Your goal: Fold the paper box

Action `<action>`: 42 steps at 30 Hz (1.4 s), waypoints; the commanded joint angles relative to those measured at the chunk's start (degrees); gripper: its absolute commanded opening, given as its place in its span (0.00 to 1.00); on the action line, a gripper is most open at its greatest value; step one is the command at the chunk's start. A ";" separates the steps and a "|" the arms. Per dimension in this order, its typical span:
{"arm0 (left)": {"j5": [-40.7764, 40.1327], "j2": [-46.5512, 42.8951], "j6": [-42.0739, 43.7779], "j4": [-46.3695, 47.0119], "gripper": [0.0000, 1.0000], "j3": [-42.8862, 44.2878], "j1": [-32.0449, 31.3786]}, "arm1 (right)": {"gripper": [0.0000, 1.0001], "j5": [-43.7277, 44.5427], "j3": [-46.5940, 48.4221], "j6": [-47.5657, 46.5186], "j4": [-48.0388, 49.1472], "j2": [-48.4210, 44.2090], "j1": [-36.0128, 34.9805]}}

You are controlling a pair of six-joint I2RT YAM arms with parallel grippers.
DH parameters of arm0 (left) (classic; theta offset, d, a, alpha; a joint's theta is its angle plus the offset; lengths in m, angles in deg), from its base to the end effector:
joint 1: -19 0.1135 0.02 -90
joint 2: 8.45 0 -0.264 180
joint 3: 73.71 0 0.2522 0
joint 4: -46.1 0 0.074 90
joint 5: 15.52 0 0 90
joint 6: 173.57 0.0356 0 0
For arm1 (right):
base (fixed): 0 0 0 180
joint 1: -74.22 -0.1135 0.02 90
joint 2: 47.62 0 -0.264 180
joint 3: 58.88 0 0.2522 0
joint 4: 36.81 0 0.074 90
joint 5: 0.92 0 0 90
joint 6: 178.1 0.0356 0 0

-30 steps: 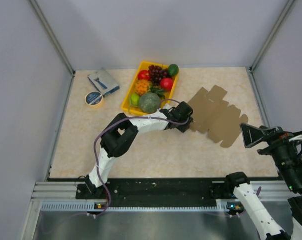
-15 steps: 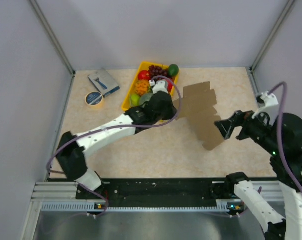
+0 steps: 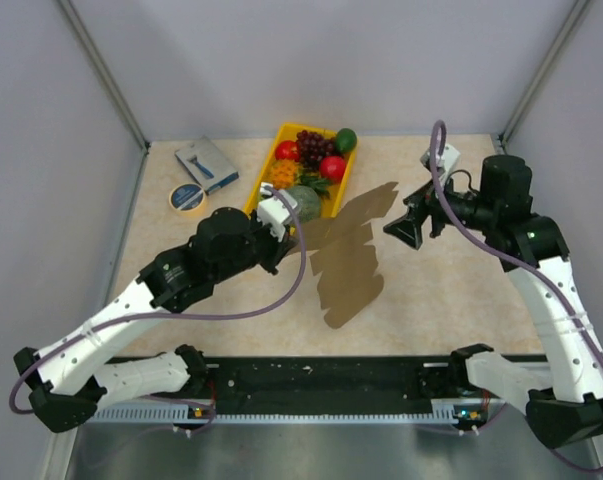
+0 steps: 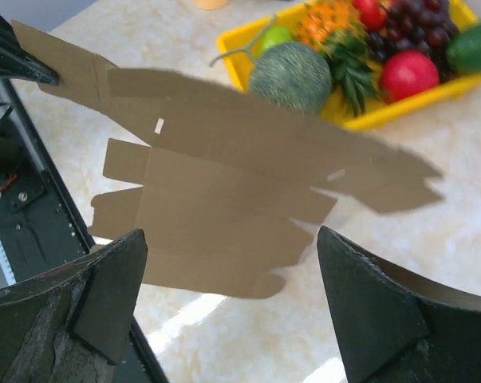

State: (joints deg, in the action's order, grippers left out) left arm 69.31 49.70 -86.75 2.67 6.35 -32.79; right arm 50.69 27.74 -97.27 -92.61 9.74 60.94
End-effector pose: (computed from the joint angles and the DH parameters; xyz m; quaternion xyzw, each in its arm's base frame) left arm 0.1364 -0.1681 0.3917 0.3168 0.7631 -0.2263 0.5159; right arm 0.1787 0.0649 0.4135 -0.3260 0.7542 0.2973 0.4863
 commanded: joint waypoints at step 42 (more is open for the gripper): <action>31.95 -0.70 -13.34 7.96 0.83 15.75 25.06 | 0.00 -16.36 4.83 -18.87 9.71 10.31 -11.77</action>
State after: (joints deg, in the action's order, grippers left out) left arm 76.94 43.95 -95.06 3.76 13.35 -12.25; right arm 38.34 29.57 -117.36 -82.91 19.56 49.58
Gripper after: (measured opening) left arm 0.894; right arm 0.008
